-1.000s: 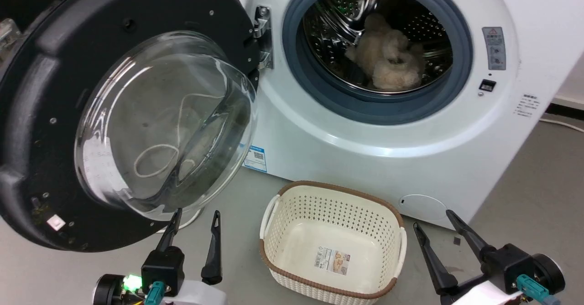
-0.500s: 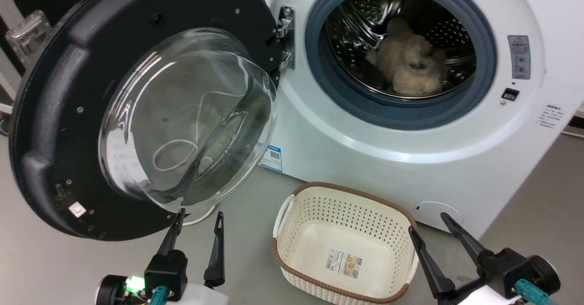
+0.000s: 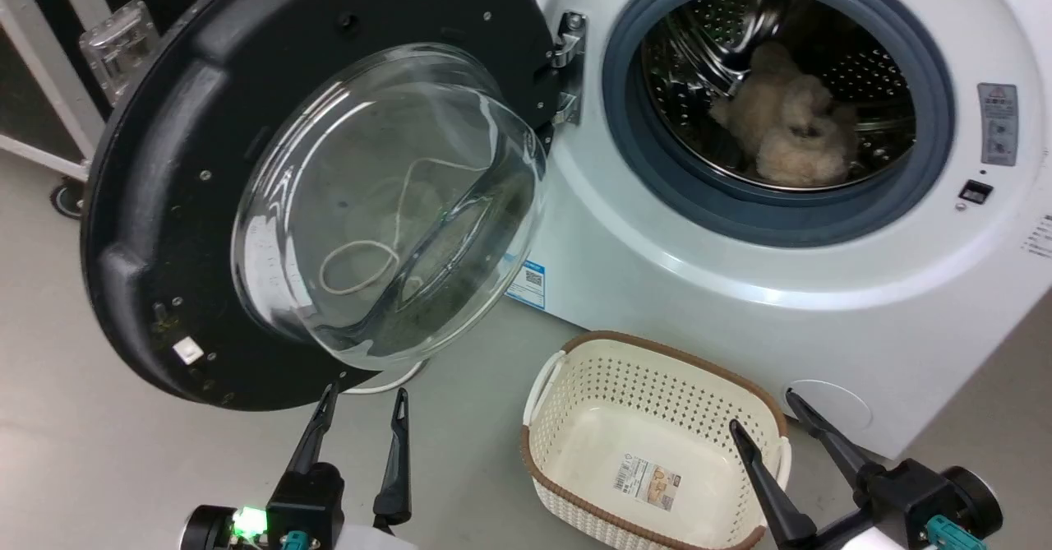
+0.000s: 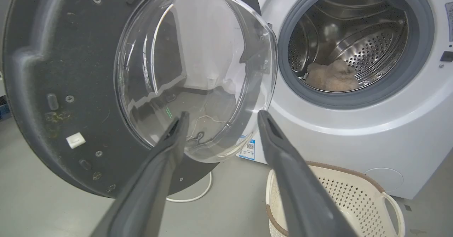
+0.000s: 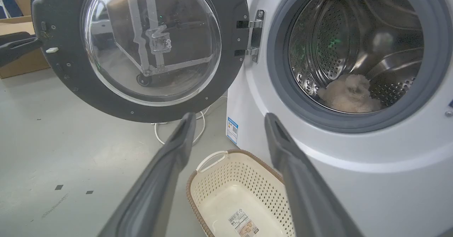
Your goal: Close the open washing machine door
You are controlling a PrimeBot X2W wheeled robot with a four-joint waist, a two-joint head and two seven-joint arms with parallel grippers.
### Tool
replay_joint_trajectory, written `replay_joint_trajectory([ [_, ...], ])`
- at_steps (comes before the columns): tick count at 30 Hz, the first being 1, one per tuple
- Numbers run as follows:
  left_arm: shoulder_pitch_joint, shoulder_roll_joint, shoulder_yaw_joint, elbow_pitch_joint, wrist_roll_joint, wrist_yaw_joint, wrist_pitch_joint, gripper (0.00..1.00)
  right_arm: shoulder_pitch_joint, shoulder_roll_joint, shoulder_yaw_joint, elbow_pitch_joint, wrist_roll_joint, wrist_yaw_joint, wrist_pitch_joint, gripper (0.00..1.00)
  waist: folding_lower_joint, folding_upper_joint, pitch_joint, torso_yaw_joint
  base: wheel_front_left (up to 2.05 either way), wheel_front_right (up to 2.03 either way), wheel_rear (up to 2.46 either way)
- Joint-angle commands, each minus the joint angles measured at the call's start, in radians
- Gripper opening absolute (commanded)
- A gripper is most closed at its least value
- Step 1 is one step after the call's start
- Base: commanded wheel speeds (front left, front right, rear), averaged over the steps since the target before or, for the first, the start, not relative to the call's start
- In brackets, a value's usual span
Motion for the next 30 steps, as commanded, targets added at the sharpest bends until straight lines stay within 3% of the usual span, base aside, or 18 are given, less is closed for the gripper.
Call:
replay_joint_trajectory([
  [1, 0.012, 0.003, -0.007, -0.001, -0.006, 0.007, -0.013, 1.00, 0.017, -0.012, 0.009, 0.004, 0.011, 0.001, -0.012, 1.00, 0.0000, 0.0000, 0.000, 0.010, 0.00, 0.00, 0.00],
  [17, 0.036, 0.019, -0.023, 0.005, -0.011, 0.021, -0.051, 1.00, 0.031, -0.035, 0.062, 0.020, 0.039, 0.001, -0.050, 1.00, 0.0000, 0.0000, -0.013, 0.075, 0.00, 0.00, 0.00],
  [18, 0.037, 0.019, -0.024, 0.009, -0.016, 0.019, -0.053, 0.44, 0.032, -0.035, 0.064, 0.022, 0.040, 0.001, -0.052, 1.00, 0.0000, 0.0000, -0.014, 0.079, 0.00, 0.00, 0.00],
  [19, 0.037, 0.020, -0.024, 0.011, -0.020, 0.017, -0.055, 0.00, 0.033, -0.035, 0.066, 0.023, 0.042, 0.001, -0.054, 1.00, 0.0000, 0.0000, -0.016, 0.082, 0.00, 0.00, 0.00],
  [26, 0.014, 0.004, 0.049, -0.088, -0.097, 0.022, -0.070, 0.00, 0.055, -0.025, 0.058, 0.026, 0.053, 0.001, -0.069, 1.00, 0.0000, 0.0000, -0.024, 0.107, 0.00, 0.00, 0.00],
  [29, -0.014, -0.004, 0.120, -0.173, -0.147, 0.020, -0.075, 0.00, 0.073, -0.025, 0.049, 0.023, 0.055, 0.001, -0.074, 1.00, 0.0000, 0.0000, -0.026, 0.116, 0.00, 0.00, 0.00],
  [30, -0.066, -0.001, 0.207, -0.220, -0.199, -0.008, -0.075, 0.00, 0.092, -0.021, 0.032, 0.021, 0.052, 0.001, -0.074, 1.00, 0.0000, 0.0000, -0.027, 0.115, 0.00, 0.00, 0.00],
])
